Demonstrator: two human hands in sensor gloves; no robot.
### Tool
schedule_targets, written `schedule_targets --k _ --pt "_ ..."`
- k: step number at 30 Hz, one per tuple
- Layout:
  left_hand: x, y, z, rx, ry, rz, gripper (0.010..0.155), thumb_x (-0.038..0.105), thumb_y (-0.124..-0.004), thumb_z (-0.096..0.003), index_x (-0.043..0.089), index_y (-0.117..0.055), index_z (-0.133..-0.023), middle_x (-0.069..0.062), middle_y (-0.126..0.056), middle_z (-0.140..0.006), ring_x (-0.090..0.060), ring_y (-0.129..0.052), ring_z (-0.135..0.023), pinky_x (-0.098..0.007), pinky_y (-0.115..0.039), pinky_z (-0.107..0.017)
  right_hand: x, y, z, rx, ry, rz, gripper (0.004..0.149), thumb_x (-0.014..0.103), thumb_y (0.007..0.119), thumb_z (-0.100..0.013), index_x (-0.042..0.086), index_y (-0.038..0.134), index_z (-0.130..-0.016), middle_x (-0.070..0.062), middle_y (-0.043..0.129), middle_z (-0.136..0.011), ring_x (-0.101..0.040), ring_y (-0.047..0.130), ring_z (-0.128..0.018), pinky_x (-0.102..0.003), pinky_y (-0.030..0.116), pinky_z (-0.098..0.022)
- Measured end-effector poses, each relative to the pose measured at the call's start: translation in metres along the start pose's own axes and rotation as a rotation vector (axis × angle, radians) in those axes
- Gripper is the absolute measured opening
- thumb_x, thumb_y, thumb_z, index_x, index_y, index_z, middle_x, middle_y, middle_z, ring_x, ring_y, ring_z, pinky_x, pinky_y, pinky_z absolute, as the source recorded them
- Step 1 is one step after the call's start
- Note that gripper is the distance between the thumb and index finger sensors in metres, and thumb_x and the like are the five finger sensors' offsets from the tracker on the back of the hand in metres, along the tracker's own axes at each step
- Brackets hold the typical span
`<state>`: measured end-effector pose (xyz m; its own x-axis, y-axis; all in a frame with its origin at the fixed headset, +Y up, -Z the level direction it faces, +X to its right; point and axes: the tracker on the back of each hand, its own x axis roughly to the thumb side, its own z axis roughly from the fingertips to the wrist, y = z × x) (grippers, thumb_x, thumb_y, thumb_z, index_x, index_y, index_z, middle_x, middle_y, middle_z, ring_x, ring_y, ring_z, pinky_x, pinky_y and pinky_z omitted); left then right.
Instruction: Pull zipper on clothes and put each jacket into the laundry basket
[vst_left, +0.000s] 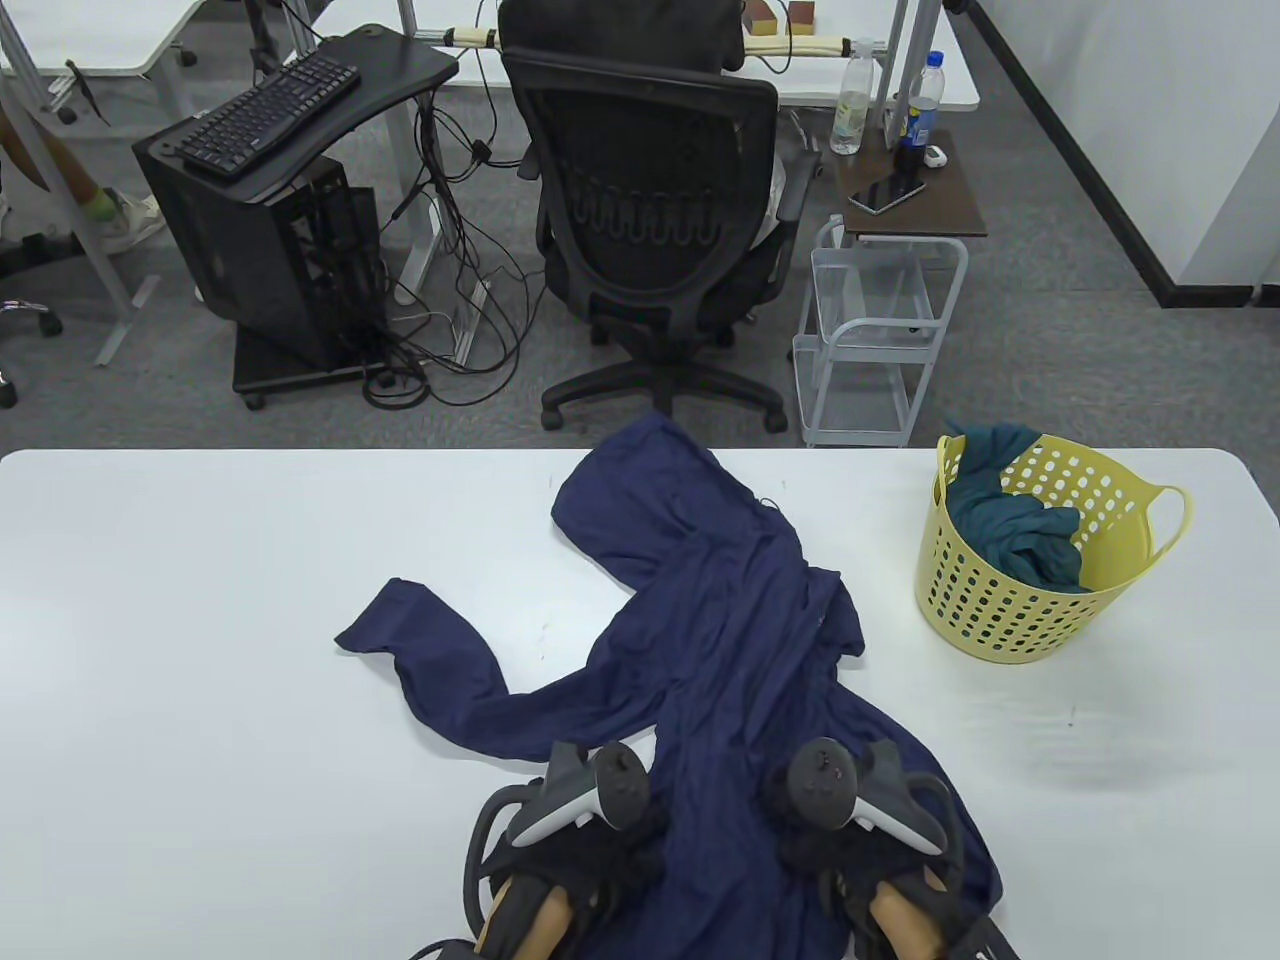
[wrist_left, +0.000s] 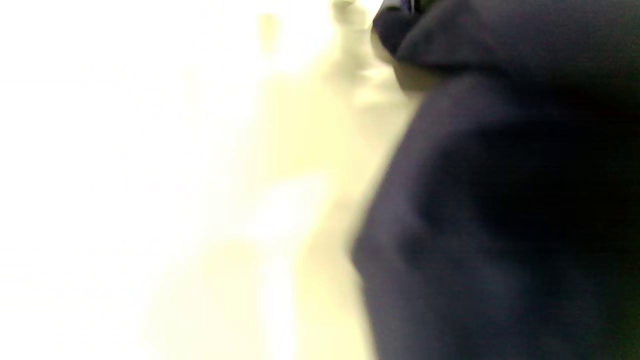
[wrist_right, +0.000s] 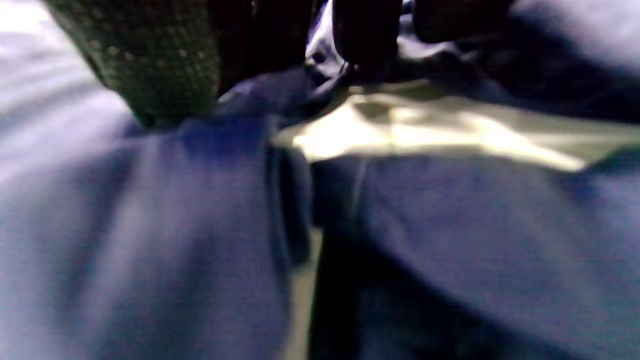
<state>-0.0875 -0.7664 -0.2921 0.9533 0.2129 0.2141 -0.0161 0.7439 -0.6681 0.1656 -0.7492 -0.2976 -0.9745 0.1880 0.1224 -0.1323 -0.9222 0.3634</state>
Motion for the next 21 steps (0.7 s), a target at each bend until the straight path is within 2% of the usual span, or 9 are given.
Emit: schedule_targets --k 2,3,4,6,8,11,13,16,21 --pt "0.002 0.003 0.003 -0.017 -0.071 0.05 0.057 0.064 -0.065 -0.0413 0.048 -0.077 -0.094 0.012 -0.032 -0.122 -0.032 -0.006 -0.108 -0.06 -0.025 -0.075 -0.001 -0.023 0.006 -0.141 0.049 -0.02 0.048 0.038 0.088 -0.047 0.032 0.083 -0.094 0.004 0.077 -0.109 -0.041 0.066 -0.1 -0.06 0.057 -0.07" --pt "0.001 0.006 0.006 0.0 -0.088 0.078 0.057 0.064 -0.066 -0.0412 0.044 -0.084 -0.091 0.01 -0.039 -0.122 -0.032 -0.011 -0.109 -0.06 -0.027 -0.075 0.002 -0.035 0.009 -0.224 0.057 -0.053 0.048 0.039 0.087 -0.047 0.031 0.083 -0.094 0.002 0.078 -0.108 -0.041 0.069 -0.098 -0.059 0.06 -0.069" --pt "-0.001 0.009 0.007 0.028 -0.084 0.089 0.057 0.064 -0.066 -0.041 0.042 -0.086 -0.09 0.009 -0.046 -0.121 -0.033 -0.017 -0.11 -0.061 -0.03 -0.075 0.004 -0.041 0.009 -0.259 0.057 -0.073 0.048 0.039 0.087 -0.047 0.03 0.083 -0.094 0.002 0.078 -0.108 -0.041 0.071 -0.097 -0.059 0.061 -0.068" --pt "-0.01 0.018 0.012 0.169 -0.04 0.123 0.06 0.064 -0.066 -0.0404 0.039 -0.083 -0.092 0.004 -0.059 -0.118 -0.037 -0.032 -0.11 -0.062 -0.039 -0.074 0.018 -0.057 0.009 -0.338 0.038 -0.122 0.05 0.041 0.086 -0.047 0.03 0.082 -0.096 0.001 0.077 -0.109 -0.042 0.07 -0.097 -0.059 0.061 -0.068" --pt "-0.022 0.026 0.016 0.303 0.032 0.161 0.061 0.063 -0.067 -0.0401 0.039 -0.079 -0.094 0.004 -0.067 -0.115 -0.039 -0.042 -0.109 -0.062 -0.045 -0.073 0.037 -0.064 0.001 -0.368 0.019 -0.124 0.052 0.044 0.085 -0.048 0.03 0.079 -0.098 0.001 0.074 -0.111 -0.043 0.065 -0.1 -0.06 0.059 -0.069" --pt "-0.039 0.028 0.015 0.417 0.159 0.151 0.064 0.064 -0.067 -0.0401 0.045 -0.065 -0.101 0.006 -0.058 -0.119 -0.038 -0.039 -0.11 -0.062 -0.044 -0.073 0.067 -0.062 -0.024 -0.322 0.022 -0.03 0.057 0.047 0.084 -0.047 0.033 0.072 -0.101 0.002 0.064 -0.116 -0.043 0.052 -0.106 -0.063 0.051 -0.073" --pt "-0.05 0.027 0.011 0.442 0.251 0.109 0.065 0.064 -0.066 -0.0405 0.048 -0.057 -0.103 0.01 -0.049 -0.121 -0.036 -0.033 -0.111 -0.061 -0.043 -0.074 0.08 -0.053 -0.042 -0.273 0.035 0.029 0.062 0.05 0.083 -0.046 0.035 0.067 -0.104 0.004 0.055 -0.119 -0.042 0.039 -0.11 -0.064 0.042 -0.075" --pt "-0.067 0.025 0.0 0.405 0.337 0.069 0.066 0.064 -0.064 -0.0409 0.053 -0.046 -0.104 0.017 -0.034 -0.123 -0.031 -0.019 -0.112 -0.059 -0.036 -0.076 0.089 -0.029 -0.072 -0.158 0.066 0.112 0.07 0.057 0.082 -0.044 0.038 0.057 -0.107 0.006 0.043 -0.123 -0.041 0.025 -0.111 -0.066 0.032 -0.076" --pt "-0.087 0.022 -0.013 0.363 0.408 0.11 0.067 0.065 -0.063 -0.0411 0.055 -0.042 -0.104 0.02 -0.028 -0.122 -0.028 -0.012 -0.112 -0.059 -0.032 -0.077 0.086 0.004 -0.086 -0.011 0.038 0.183 0.076 0.064 0.08 -0.043 0.042 0.049 -0.109 0.011 0.036 -0.124 -0.043 0.02 -0.111 -0.069 0.029 -0.074"
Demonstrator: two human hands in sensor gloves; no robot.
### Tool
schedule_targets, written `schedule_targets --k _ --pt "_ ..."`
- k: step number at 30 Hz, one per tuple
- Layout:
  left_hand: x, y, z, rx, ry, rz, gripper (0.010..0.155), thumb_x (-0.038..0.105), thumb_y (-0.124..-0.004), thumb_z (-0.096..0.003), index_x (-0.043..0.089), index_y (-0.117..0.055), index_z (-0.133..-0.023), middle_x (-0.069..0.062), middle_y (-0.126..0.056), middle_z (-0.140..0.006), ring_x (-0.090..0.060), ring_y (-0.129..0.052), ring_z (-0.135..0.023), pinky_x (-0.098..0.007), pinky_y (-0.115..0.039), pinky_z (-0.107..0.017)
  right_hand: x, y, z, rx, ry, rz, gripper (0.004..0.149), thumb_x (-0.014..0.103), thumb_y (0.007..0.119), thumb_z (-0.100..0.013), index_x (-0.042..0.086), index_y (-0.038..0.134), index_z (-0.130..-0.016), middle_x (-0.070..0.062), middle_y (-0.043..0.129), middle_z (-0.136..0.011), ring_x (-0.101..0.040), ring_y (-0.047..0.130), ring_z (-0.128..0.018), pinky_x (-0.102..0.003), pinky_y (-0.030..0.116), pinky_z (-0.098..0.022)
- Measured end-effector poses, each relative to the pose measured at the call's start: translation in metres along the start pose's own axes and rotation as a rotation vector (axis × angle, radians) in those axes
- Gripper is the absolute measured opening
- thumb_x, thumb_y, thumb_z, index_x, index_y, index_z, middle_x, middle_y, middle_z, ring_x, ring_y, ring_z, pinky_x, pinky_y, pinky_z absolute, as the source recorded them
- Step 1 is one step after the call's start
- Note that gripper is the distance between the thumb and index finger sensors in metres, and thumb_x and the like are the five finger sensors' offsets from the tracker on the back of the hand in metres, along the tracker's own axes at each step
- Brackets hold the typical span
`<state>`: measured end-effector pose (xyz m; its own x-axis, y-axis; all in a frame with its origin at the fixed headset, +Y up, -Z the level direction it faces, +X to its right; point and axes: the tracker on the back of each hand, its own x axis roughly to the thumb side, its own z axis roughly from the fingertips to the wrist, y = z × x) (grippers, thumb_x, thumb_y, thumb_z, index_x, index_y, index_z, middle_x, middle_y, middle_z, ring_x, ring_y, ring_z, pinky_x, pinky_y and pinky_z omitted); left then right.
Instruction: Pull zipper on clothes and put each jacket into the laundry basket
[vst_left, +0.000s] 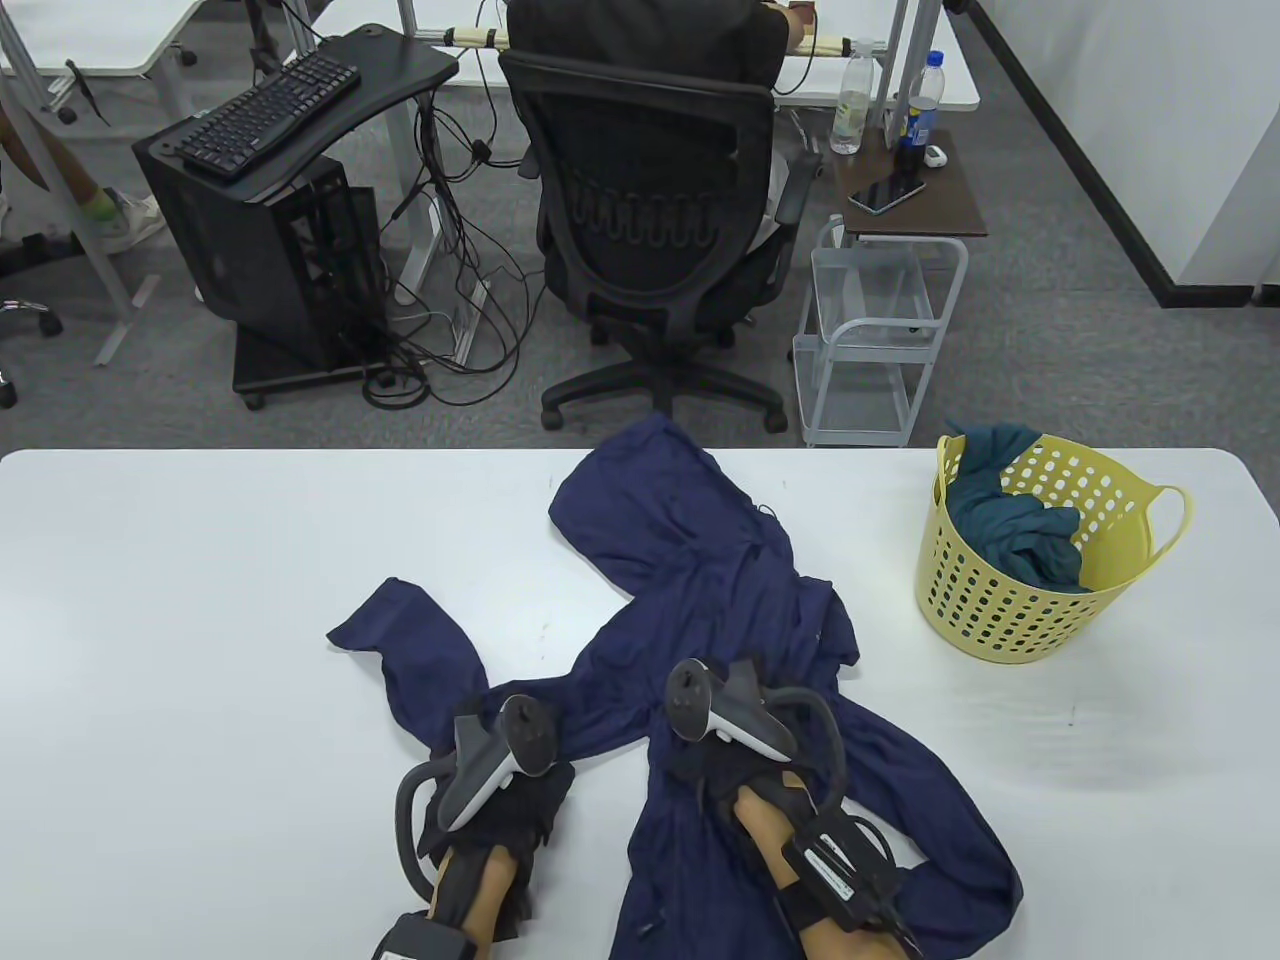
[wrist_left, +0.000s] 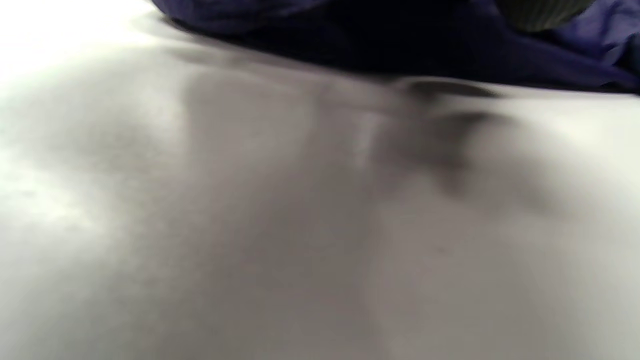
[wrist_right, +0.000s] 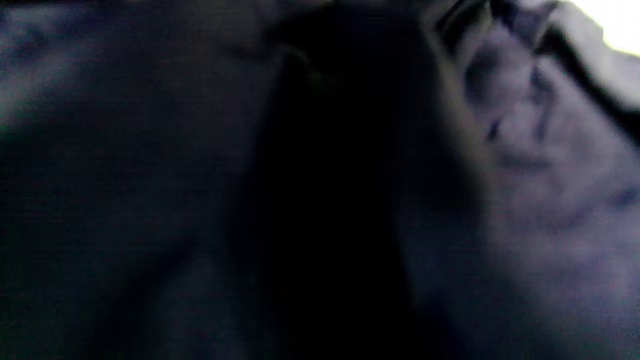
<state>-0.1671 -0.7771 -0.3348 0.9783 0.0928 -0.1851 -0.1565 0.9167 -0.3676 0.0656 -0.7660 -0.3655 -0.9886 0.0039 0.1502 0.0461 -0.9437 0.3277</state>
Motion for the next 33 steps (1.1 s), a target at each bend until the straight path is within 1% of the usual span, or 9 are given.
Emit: schedule_targets --k 3,8,12,16,17,19,23,29,33 --pt "-0.007 -0.007 -0.012 -0.064 0.067 -0.03 0.068 0.068 -0.061 -0.041 0.056 -0.038 -0.104 0.02 -0.027 -0.122 -0.028 -0.009 -0.111 -0.059 -0.029 -0.077 0.002 0.011 0.006 0.035 -0.054 -0.005 0.077 0.066 0.079 -0.043 0.045 0.044 -0.109 0.014 0.037 -0.124 -0.042 0.027 -0.112 -0.07 0.032 -0.074" --pt "-0.015 -0.006 -0.014 -0.056 0.138 -0.016 0.07 0.071 -0.057 -0.0404 0.056 -0.033 -0.105 0.013 -0.022 -0.123 -0.033 -0.008 -0.11 -0.061 -0.029 -0.076 0.0 0.02 0.012 0.068 -0.078 -0.046 0.078 0.065 0.076 -0.044 0.045 0.038 -0.109 0.014 0.029 -0.124 -0.043 0.03 -0.112 -0.07 0.032 -0.073" --pt "-0.029 -0.002 -0.007 -0.104 0.225 -0.006 0.071 0.073 -0.051 -0.0403 0.056 -0.026 -0.105 0.006 -0.02 -0.123 -0.041 -0.026 -0.11 -0.062 -0.039 -0.074 -0.006 0.024 0.015 0.086 -0.082 -0.087 0.077 0.064 0.076 -0.045 0.047 0.036 -0.108 0.015 0.026 -0.123 -0.041 0.027 -0.113 -0.069 0.029 -0.073" --pt "-0.052 0.004 0.001 -0.043 0.395 -0.073 0.075 0.074 -0.051 -0.0386 0.051 -0.027 -0.106 -0.008 -0.026 -0.123 -0.045 -0.052 -0.104 -0.061 -0.053 -0.069 -0.01 0.026 0.018 0.086 -0.087 -0.099 0.076 0.063 0.076 -0.045 0.048 0.036 -0.108 0.015 0.026 -0.123 -0.04 0.026 -0.113 -0.068 0.028 -0.073" --pt "-0.061 0.004 0.002 -0.073 0.431 -0.133 0.076 0.075 -0.048 -0.0378 0.05 -0.029 -0.107 -0.007 -0.034 -0.123 -0.047 -0.054 -0.103 -0.061 -0.055 -0.069 -0.011 0.027 0.019 0.086 -0.091 -0.1 0.076 0.063 0.076 -0.045 0.048 0.036 -0.108 0.015 0.025 -0.123 -0.04 0.026 -0.113 -0.068 0.028 -0.073" --pt "-0.08 0.001 0.006 -0.143 0.473 -0.183 0.076 0.076 -0.041 -0.0366 0.052 -0.022 -0.106 -0.007 -0.031 -0.123 -0.044 -0.05 -0.105 -0.06 -0.053 -0.07 -0.013 0.028 0.02 0.089 -0.1 -0.108 0.075 0.063 0.075 -0.045 0.049 0.036 -0.108 0.017 0.025 -0.123 -0.039 0.025 -0.113 -0.068 0.027 -0.074" --pt "-0.121 0.003 0.02 -0.118 0.56 -0.123 0.077 0.075 -0.04 -0.0353 0.051 -0.023 -0.106 -0.01 -0.037 -0.122 -0.047 -0.052 -0.104 -0.062 -0.053 -0.069 -0.012 0.029 0.02 0.095 -0.109 -0.112 0.074 0.063 0.075 -0.046 0.051 0.036 -0.107 0.018 0.024 -0.122 -0.038 0.024 -0.113 -0.067 0.026 -0.074" --pt "-0.168 0.007 0.03 -0.135 0.691 -0.08 0.078 0.076 -0.042 -0.0353 0.05 -0.023 -0.106 -0.013 -0.043 -0.12 -0.053 -0.07 -0.095 -0.065 -0.065 -0.062 -0.006 0.029 0.022 0.091 -0.118 -0.085 0.074 0.063 0.073 -0.047 0.049 0.035 -0.108 0.015 0.024 -0.123 -0.039 0.025 -0.113 -0.068 0.026 -0.074" --pt "-0.168 0.019 0.035 -0.062 0.663 0.017 0.078 0.076 -0.046 -0.0369 0.048 -0.024 -0.107 -0.01 -0.038 -0.121 -0.053 -0.062 -0.099 -0.066 -0.063 -0.063 -0.005 0.025 0.022 0.049 -0.128 -0.11 0.071 0.061 0.075 -0.047 0.047 0.042 -0.108 0.015 0.032 -0.123 -0.038 0.03 -0.113 -0.067 0.03 -0.075"
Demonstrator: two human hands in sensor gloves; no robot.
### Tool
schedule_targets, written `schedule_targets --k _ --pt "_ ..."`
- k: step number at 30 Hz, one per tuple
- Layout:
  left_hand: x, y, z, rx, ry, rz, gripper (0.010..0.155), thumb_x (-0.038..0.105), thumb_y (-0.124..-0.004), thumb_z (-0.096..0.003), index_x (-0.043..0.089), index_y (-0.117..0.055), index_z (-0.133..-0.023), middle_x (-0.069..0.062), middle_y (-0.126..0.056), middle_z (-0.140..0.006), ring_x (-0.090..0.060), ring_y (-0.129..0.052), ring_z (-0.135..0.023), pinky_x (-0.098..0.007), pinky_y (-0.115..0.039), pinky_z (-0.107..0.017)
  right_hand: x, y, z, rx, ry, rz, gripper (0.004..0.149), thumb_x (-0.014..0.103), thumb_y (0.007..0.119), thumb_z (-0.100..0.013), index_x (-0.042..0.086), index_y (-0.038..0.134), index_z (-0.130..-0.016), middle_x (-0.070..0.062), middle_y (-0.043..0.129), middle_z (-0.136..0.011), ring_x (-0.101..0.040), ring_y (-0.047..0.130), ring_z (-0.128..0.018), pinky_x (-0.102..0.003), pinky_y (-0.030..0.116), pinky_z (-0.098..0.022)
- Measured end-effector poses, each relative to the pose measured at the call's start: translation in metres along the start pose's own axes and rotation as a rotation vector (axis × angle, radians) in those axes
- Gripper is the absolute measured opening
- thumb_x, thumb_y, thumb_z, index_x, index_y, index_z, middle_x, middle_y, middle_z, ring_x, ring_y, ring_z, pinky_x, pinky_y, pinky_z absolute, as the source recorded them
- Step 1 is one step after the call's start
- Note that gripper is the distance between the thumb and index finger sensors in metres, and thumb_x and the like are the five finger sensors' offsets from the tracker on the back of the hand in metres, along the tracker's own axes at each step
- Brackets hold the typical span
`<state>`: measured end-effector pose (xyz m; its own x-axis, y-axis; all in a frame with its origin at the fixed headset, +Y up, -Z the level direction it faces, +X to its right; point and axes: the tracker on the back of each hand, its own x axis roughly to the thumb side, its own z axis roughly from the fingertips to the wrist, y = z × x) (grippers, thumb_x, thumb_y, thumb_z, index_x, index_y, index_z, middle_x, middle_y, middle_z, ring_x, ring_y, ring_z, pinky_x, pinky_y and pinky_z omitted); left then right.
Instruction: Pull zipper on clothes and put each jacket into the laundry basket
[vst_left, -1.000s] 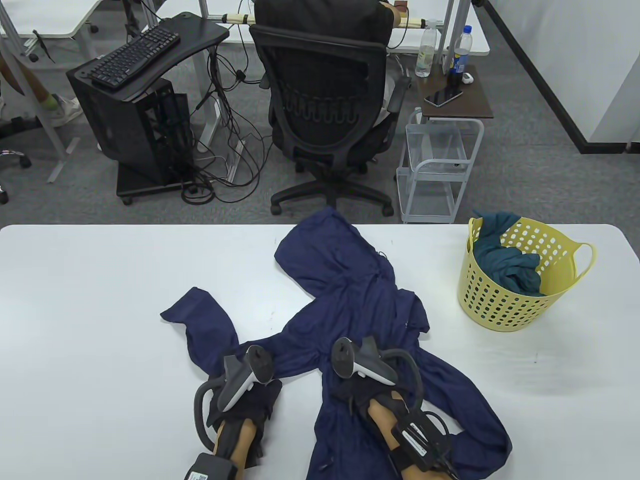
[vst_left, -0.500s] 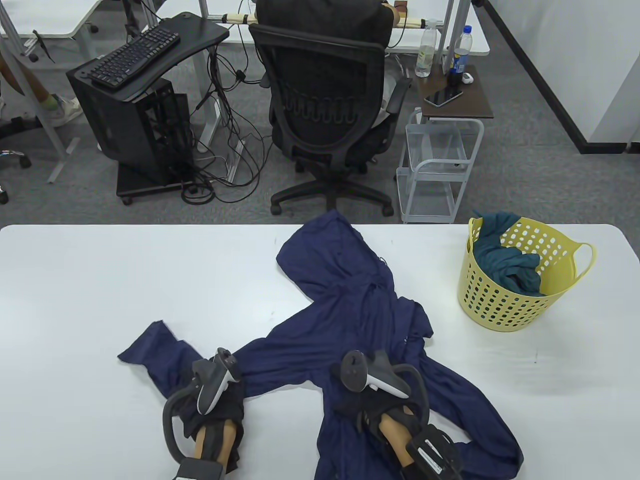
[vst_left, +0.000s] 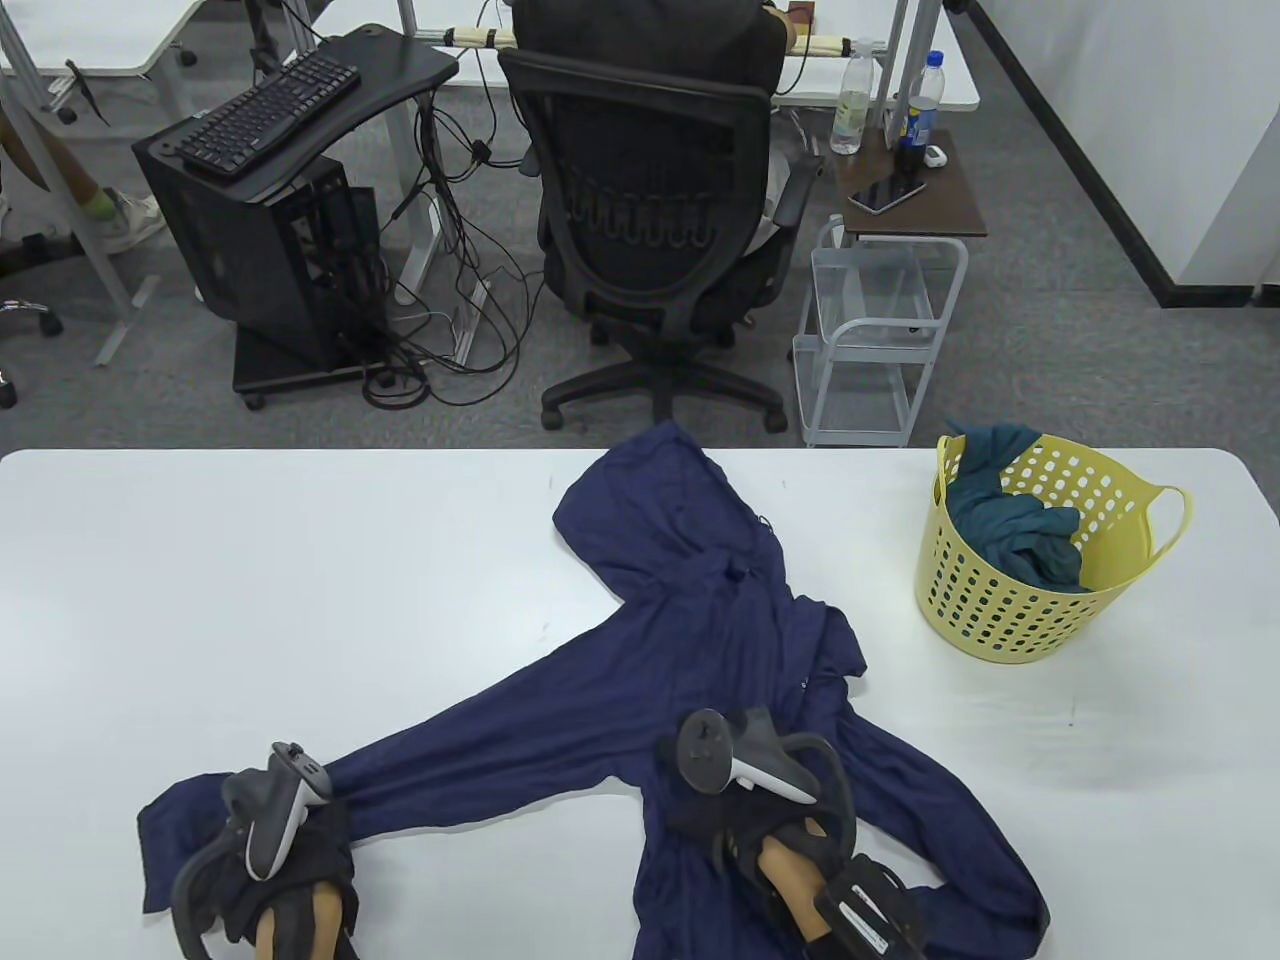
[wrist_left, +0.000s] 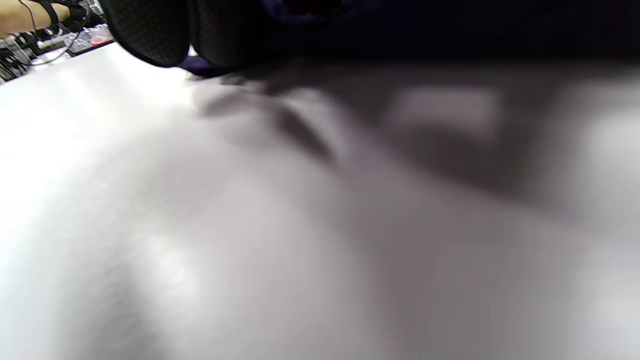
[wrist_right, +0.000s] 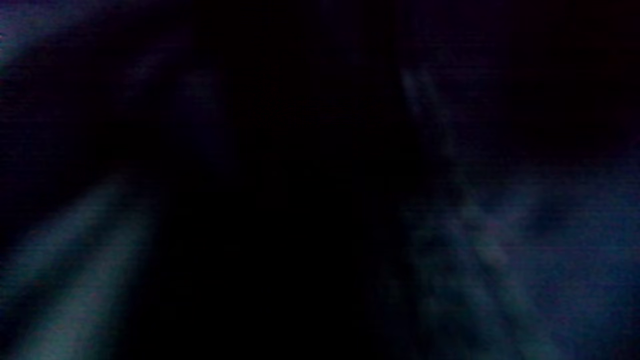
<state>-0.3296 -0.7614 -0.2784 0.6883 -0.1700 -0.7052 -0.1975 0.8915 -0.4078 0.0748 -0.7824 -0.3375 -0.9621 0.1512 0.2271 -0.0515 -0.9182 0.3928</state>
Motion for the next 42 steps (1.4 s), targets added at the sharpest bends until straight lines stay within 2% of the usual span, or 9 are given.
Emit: schedule_targets --k 4,10,14,18,24,27,32,38,42 --pt "0.027 0.023 0.031 0.118 -0.16 0.058 0.076 0.075 -0.051 -0.039 0.05 -0.027 -0.107 -0.002 -0.034 -0.123 -0.046 -0.047 -0.107 -0.065 -0.054 -0.068 -0.012 -0.021 0.009 -0.12 -0.018 -0.129 0.065 0.057 0.077 -0.045 0.043 0.056 -0.105 0.014 0.047 -0.121 -0.036 0.044 -0.111 -0.065 0.04 -0.075" --pt "0.088 0.04 0.09 0.285 -0.456 0.118 0.073 0.073 -0.055 -0.0398 0.05 -0.039 -0.107 0.001 -0.046 -0.122 -0.042 -0.046 -0.108 -0.064 -0.052 -0.07 -0.079 -0.06 0.045 -0.346 0.021 -0.5 0.055 0.053 0.074 -0.048 0.033 0.075 -0.099 0.004 0.072 -0.112 -0.039 0.071 -0.099 -0.06 0.06 -0.068" --pt "0.135 0.033 0.123 0.304 -0.63 0.116 0.072 0.073 -0.055 -0.0398 0.051 -0.041 -0.107 0.004 -0.049 -0.122 -0.04 -0.048 -0.109 -0.063 -0.053 -0.071 -0.14 -0.061 0.071 -0.589 0.241 -0.745 0.049 0.045 0.077 -0.051 0.024 0.083 -0.094 -0.006 0.084 -0.102 -0.038 0.089 -0.08 -0.054 0.072 -0.057" --pt "0.17 0.02 0.142 0.293 -0.713 0.081 0.071 0.072 -0.056 -0.0398 0.051 -0.043 -0.106 0.006 -0.051 -0.121 -0.039 -0.048 -0.109 -0.062 -0.053 -0.071 -0.156 -0.05 0.069 -0.514 0.447 -0.576 0.048 0.044 0.078 -0.05 0.026 0.081 -0.095 -0.004 0.086 -0.099 -0.033 0.093 -0.073 -0.048 0.077 -0.052" --pt "0.191 -0.003 0.151 0.262 -0.746 0.024 0.07 0.073 -0.055 -0.04 0.051 -0.044 -0.106 0.006 -0.052 -0.121 -0.039 -0.048 -0.109 -0.062 -0.053 -0.071 -0.144 -0.029 0.044 -0.34 0.518 -0.555 0.072 0.06 0.077 -0.047 0.022 0.063 -0.107 -0.009 0.066 -0.113 -0.049 0.053 -0.097 -0.061 0.051 -0.068" --pt "0.19 -0.012 0.149 0.259 -0.759 0.014 0.07 0.072 -0.056 -0.0398 0.05 -0.046 -0.106 0.005 -0.054 -0.12 -0.039 -0.049 -0.108 -0.062 -0.054 -0.07 -0.139 -0.021 0.03 -0.268 0.534 -0.483 0.074 0.057 0.081 -0.046 0.021 0.059 -0.108 -0.008 0.069 -0.107 -0.044 0.041 -0.098 -0.061 0.038 -0.072" --pt "0.185 -0.012 0.157 0.267 -0.824 0.072 0.07 0.071 -0.058 -0.0396 0.049 -0.047 -0.105 0.005 -0.056 -0.119 -0.04 -0.049 -0.107 -0.063 -0.054 -0.07 -0.123 -0.026 0.029 -0.433 0.443 -0.462 0.043 0.041 0.086 -0.047 0.035 0.085 -0.09 0.006 0.091 -0.078 -0.033 0.065 -0.086 -0.058 0.05 -0.071" --pt "0.181 -0.008 0.179 0.273 -0.985 0.155 0.068 0.073 -0.053 -0.0405 0.056 -0.04 -0.105 0.015 -0.057 -0.12 -0.033 -0.052 -0.11 -0.058 -0.057 -0.072 -0.069 -0.039 0.046 -0.603 0.16 -0.376 0.04 0.042 0.085 -0.047 0.042 0.086 -0.088 0.01 0.09 -0.08 -0.03 0.067 -0.088 -0.057 0.054 -0.071" --pt "0.183 -0.014 0.167 0.213 -1.067 0.23 0.059 0.063 -0.056 -0.0429 0.07 -0.033 -0.097 0.016 -0.051 -0.121 -0.032 -0.045 -0.111 -0.058 -0.052 -0.074 -0.023 -0.033 0.049 -0.534 -0.014 -0.188 0.043 0.043 0.08 -0.049 0.043 0.081 -0.092 0.006 0.083 -0.092 -0.033 0.058 -0.093 -0.059 0.049 -0.072"
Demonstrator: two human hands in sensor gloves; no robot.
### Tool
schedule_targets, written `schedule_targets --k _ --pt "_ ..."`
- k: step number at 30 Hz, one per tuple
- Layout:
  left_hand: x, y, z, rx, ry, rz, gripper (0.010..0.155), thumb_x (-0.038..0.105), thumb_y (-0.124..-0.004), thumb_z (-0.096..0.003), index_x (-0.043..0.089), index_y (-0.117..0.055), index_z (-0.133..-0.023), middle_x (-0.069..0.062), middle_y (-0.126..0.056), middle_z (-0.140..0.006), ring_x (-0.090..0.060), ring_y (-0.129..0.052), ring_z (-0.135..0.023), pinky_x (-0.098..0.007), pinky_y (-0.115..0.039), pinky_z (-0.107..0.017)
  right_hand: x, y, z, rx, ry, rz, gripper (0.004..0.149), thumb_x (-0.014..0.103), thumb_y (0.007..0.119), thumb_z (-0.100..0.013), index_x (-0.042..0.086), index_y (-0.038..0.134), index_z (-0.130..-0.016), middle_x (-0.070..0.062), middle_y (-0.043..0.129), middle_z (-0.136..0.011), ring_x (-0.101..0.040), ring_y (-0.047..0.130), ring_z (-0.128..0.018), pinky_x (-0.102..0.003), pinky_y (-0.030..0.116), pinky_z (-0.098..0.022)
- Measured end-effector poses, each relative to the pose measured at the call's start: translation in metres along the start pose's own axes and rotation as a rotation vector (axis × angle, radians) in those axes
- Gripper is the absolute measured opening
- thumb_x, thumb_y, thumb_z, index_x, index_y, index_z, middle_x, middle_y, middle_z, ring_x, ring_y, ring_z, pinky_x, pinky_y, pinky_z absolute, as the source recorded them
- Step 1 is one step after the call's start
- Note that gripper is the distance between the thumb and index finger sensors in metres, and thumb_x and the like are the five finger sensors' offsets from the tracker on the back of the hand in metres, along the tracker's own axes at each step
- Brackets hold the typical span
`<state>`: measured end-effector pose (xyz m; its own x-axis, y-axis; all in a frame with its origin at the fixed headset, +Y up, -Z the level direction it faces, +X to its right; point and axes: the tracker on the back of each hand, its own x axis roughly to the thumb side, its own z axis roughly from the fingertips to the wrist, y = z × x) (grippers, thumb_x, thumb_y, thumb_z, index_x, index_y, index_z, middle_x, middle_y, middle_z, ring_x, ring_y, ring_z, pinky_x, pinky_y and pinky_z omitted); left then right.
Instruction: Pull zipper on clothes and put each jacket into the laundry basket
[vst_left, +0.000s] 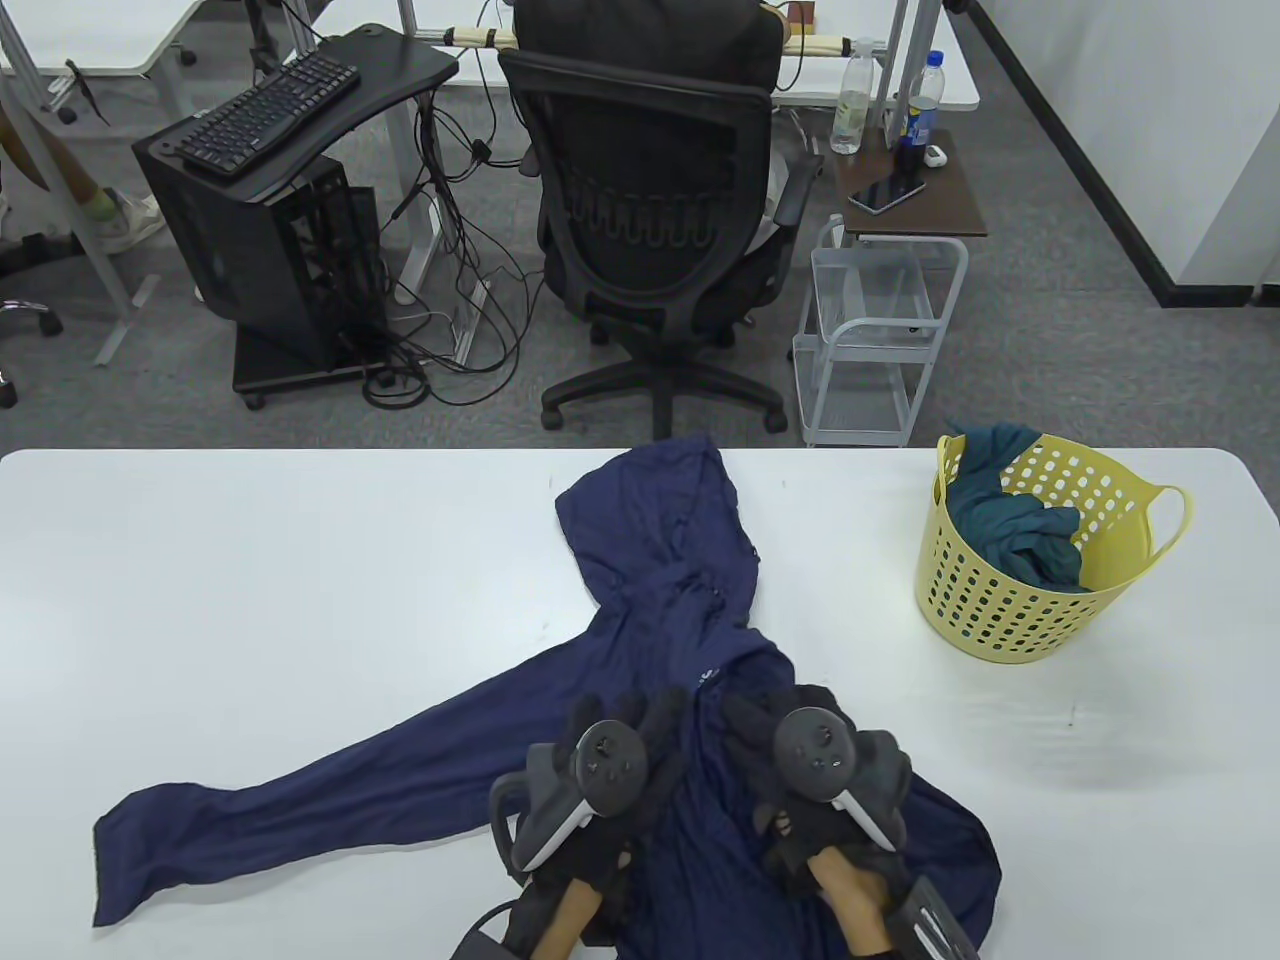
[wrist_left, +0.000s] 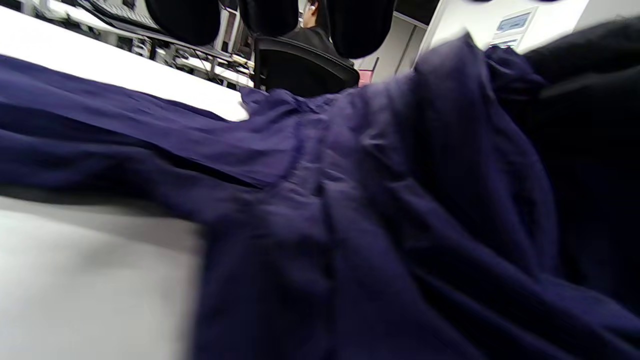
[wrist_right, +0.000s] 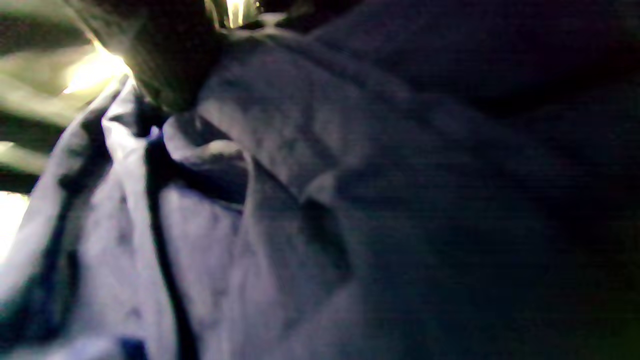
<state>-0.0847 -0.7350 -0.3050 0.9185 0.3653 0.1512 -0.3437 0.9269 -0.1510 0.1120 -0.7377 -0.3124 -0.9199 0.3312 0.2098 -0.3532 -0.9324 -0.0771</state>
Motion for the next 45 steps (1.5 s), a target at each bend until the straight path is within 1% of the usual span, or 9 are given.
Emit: schedule_targets --k 4,8,13,17,22,26,34,38,45 --pt "-0.019 -0.015 -0.009 -0.077 0.041 -0.164 0.057 0.057 -0.059 -0.0442 0.07 -0.039 -0.096 0.013 -0.05 -0.12 -0.033 -0.044 -0.11 -0.059 -0.051 -0.073 0.026 0.018 0.003 0.221 -0.127 0.115 0.054 0.047 0.078 -0.048 0.035 0.072 -0.1 0.007 0.077 -0.104 -0.034 0.052 -0.099 -0.061 0.044 -0.074" --pt "-0.032 -0.022 -0.013 -0.162 0.135 -0.24 0.057 0.061 -0.059 -0.0434 0.062 -0.048 -0.099 0.013 -0.059 -0.118 -0.034 -0.048 -0.109 -0.059 -0.054 -0.071 0.019 0.021 0.0 0.37 -0.143 0.045 0.058 0.051 0.077 -0.047 0.034 0.07 -0.102 0.006 0.079 -0.108 -0.033 0.069 -0.098 -0.063 0.053 -0.071" --pt "-0.035 -0.025 -0.014 -0.208 0.191 -0.194 0.057 0.061 -0.059 -0.0436 0.059 -0.051 -0.1 0.012 -0.057 -0.118 -0.036 -0.046 -0.108 -0.06 -0.052 -0.071 -0.023 -0.011 -0.006 0.214 -0.03 -0.264 0.05 0.046 0.077 -0.05 0.03 0.079 -0.097 0.001 0.087 -0.101 -0.035 0.082 -0.089 -0.06 0.062 -0.067" --pt "-0.034 -0.026 -0.015 -0.218 0.2 -0.213 0.057 0.061 -0.059 -0.0437 0.059 -0.05 -0.1 0.012 -0.056 -0.118 -0.036 -0.045 -0.109 -0.06 -0.052 -0.072 -0.053 -0.029 -0.004 0.112 0.174 -0.155 0.055 0.042 0.084 -0.048 0.029 0.075 -0.1 -0.001 0.081 -0.106 -0.038 0.078 -0.091 -0.059 0.062 -0.067" --pt "-0.037 -0.026 -0.016 -0.247 0.222 -0.195 0.057 0.061 -0.058 -0.044 0.059 -0.049 -0.1 0.013 -0.051 -0.119 -0.036 -0.042 -0.109 -0.059 -0.051 -0.072 -0.067 -0.01 -0.002 0.545 0.275 -0.032 0.088 0.062 0.088 -0.041 0.032 0.046 -0.112 -0.001 0.046 -0.122 -0.045 0.051 -0.106 -0.066 0.044 -0.073" --pt "-0.043 -0.025 -0.015 -0.264 0.253 -0.18 0.057 0.061 -0.058 -0.0442 0.059 -0.048 -0.1 0.015 -0.047 -0.12 -0.036 -0.041 -0.109 -0.059 -0.05 -0.072 -0.06 -0.001 -0.006 0.562 0.29 0.047 0.08 0.05 0.093 -0.041 0.028 0.056 -0.108 -0.002 0.065 -0.113 -0.036 0.074 -0.093 -0.061 0.054 -0.071" --pt "-0.057 -0.022 -0.017 -0.274 0.314 -0.155 0.057 0.062 -0.057 -0.0445 0.059 -0.047 -0.101 0.016 -0.044 -0.12 -0.036 -0.039 -0.109 -0.059 -0.048 -0.073 -0.076 -0.01 -0.001 0.612 0.33 0.138 0.055 0.034 0.095 -0.043 0.031 0.078 -0.096 0.003 0.087 -0.095 -0.031 0.087 -0.082 -0.057 0.062 -0.067" --pt "-0.057 -0.022 -0.018 -0.281 0.319 -0.157 0.057 0.062 -0.057 -0.0446 0.059 -0.048 -0.101 0.015 -0.042 -0.121 -0.036 -0.038 -0.11 -0.059 -0.048 -0.073 -0.104 -0.025 0.006 0.573 0.383 0.175 0.044 0.027 0.094 -0.045 0.033 0.087 -0.088 0.004 0.096 -0.084 -0.026 0.095 -0.07 -0.054 0.068 -0.063" --pt "-0.054 -0.025 -0.019 -0.292 0.312 -0.172 0.055 0.063 -0.056 -0.0444 0.064 -0.049 -0.099 0.014 -0.039 -0.121 -0.036 -0.037 -0.11 -0.059 -0.046 -0.073 -0.147 -0.107 0.02 0.069 0.453 0.333 0.041 0.02 0.092 -0.045 0.039 0.092 -0.082 0.008 0.095 -0.086 -0.026 0.091 -0.073 -0.054 0.065 -0.066"
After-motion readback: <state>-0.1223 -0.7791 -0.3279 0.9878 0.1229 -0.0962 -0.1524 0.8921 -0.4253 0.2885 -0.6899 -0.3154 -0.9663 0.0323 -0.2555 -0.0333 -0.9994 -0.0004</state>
